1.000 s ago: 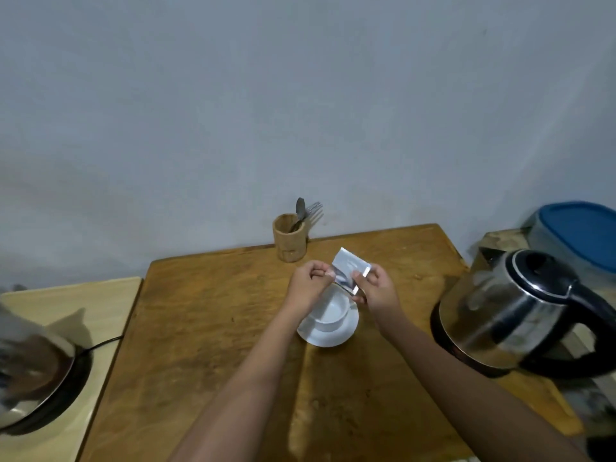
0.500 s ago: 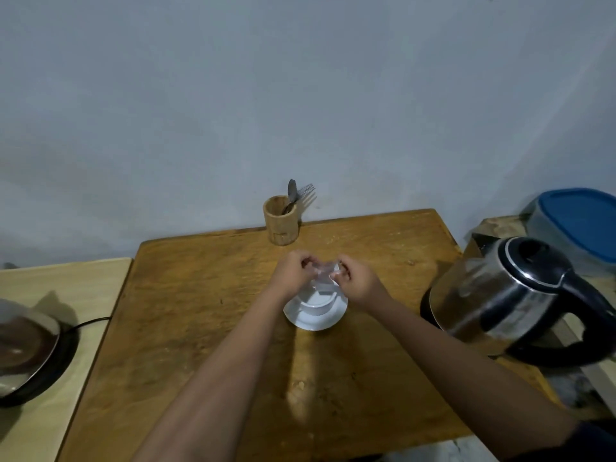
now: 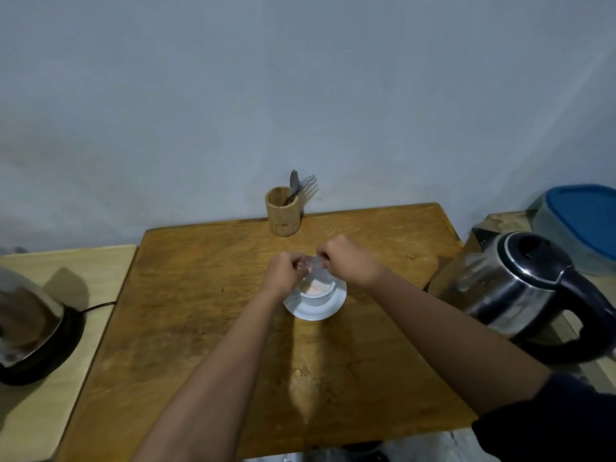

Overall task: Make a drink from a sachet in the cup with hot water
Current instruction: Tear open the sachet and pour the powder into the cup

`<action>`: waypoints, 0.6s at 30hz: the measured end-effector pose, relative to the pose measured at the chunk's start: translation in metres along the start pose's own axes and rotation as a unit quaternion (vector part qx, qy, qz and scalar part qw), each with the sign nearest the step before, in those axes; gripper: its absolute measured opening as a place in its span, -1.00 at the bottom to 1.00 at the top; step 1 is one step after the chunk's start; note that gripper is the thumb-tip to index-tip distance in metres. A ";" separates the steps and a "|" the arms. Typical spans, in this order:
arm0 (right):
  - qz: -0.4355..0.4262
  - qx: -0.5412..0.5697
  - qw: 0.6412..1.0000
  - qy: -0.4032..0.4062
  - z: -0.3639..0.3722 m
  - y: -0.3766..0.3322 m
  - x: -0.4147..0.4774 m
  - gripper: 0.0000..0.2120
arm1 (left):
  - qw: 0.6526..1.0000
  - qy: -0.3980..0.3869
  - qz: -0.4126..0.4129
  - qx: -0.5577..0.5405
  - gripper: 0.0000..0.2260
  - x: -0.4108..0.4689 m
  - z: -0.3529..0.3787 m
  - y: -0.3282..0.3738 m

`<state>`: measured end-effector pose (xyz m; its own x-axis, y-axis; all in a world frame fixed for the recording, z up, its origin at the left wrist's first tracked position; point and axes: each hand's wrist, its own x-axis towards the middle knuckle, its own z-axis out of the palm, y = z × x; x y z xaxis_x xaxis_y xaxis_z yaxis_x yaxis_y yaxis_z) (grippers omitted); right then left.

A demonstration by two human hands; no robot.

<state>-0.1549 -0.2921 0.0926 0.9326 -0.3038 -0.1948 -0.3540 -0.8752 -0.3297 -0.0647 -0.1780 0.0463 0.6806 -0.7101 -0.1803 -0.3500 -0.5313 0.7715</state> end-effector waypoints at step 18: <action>0.029 0.063 0.995 0.068 0.005 0.005 -0.001 -0.84 | 0.997 0.003 0.030 0.069 -0.84 -0.010 -0.005 0.005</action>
<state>-0.1578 -0.2942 0.0865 0.9079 -0.4090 -0.0923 -0.4061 -0.8030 -0.4361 -0.0697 -0.1714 0.0549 0.6602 -0.7394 -0.1322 -0.4751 -0.5474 0.6889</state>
